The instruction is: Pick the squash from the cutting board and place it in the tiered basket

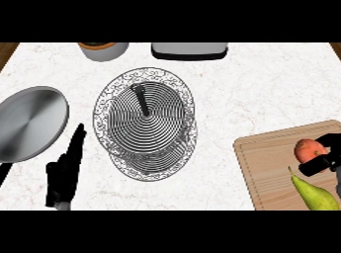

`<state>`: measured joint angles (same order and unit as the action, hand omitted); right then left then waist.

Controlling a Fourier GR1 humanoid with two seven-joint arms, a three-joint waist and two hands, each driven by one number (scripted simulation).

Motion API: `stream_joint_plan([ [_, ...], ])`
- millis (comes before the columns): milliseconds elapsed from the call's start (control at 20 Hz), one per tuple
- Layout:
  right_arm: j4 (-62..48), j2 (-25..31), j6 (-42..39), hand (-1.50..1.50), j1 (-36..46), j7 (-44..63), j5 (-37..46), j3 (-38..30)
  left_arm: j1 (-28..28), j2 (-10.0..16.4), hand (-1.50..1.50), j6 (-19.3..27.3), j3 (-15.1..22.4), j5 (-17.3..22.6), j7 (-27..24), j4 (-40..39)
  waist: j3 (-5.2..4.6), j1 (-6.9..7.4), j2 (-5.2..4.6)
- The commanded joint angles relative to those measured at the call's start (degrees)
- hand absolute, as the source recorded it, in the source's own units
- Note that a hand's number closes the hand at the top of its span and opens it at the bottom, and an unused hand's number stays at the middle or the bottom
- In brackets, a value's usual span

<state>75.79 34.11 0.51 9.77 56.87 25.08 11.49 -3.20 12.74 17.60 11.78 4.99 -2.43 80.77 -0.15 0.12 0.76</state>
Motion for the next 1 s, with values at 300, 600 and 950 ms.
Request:
stream_joint_plan([
  [300,14.0,-4.5,-3.7,1.50,1.8,-9.8,9.7,16.0,-1.7,0.7,0.00,-1.2,-0.2,-0.3,2.8,-0.9,0.00,0.97,-0.31],
  [600,35.6,-7.3,-5.7,1.50,-1.8,-7.7,14.2,27.2,-1.7,0.6,0.00,0.1,-1.7,-0.3,3.4,-0.4,0.00,-1.46,0.04],
  [950,62.4,-9.0,-2.7,1.50,-6.6,3.1,13.4,22.1,-6.9,-0.4,0.00,0.3,-0.1,-0.4,3.4,3.8,0.08,-1.83,0.20],
])
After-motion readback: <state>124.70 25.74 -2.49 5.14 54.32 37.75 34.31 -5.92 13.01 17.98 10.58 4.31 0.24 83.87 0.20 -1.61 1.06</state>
